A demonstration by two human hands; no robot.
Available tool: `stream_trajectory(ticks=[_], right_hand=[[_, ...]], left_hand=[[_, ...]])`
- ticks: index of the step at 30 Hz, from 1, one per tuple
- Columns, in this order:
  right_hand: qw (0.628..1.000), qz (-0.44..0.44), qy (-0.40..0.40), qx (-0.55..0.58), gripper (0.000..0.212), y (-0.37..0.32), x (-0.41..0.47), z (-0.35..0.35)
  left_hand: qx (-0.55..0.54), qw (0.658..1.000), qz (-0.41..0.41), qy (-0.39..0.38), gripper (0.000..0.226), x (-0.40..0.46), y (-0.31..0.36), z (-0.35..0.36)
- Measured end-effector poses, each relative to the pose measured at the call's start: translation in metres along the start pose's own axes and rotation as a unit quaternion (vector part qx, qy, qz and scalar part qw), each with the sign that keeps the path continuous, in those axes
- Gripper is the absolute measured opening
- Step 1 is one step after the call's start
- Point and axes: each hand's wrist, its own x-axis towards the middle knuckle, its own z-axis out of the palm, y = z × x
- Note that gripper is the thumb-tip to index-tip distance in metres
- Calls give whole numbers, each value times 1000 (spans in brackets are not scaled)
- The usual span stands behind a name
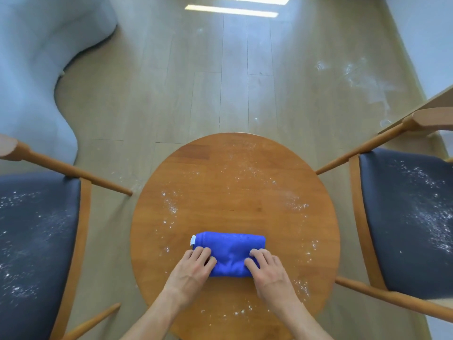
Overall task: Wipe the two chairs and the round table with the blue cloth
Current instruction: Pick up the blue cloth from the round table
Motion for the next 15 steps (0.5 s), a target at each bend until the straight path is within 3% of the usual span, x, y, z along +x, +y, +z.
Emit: stream_trajectory(ticks=[4, 7, 9, 12, 15], right_hand=[[999, 25, -36, 13, 26, -9, 2, 4], [999, -7, -23, 21, 18, -10, 9, -1], [998, -45, -31, 9, 40, -9, 20, -3], [988, -82, -124, -36, 88, -14, 42, -2], [978, -64, -183, -73, 97, -24, 57, 1]], left_hand=[[-24, 999, -39, 29, 22, -4, 5, 12], [-36, 997, -49, 50, 13, -7, 5, 11], [-38, 996, -47, 61, 11, -7, 3, 8], [-56, 994, -43, 84, 8, -8, -1, 4], [-74, 991, -54, 103, 21, -15, -7, 5]])
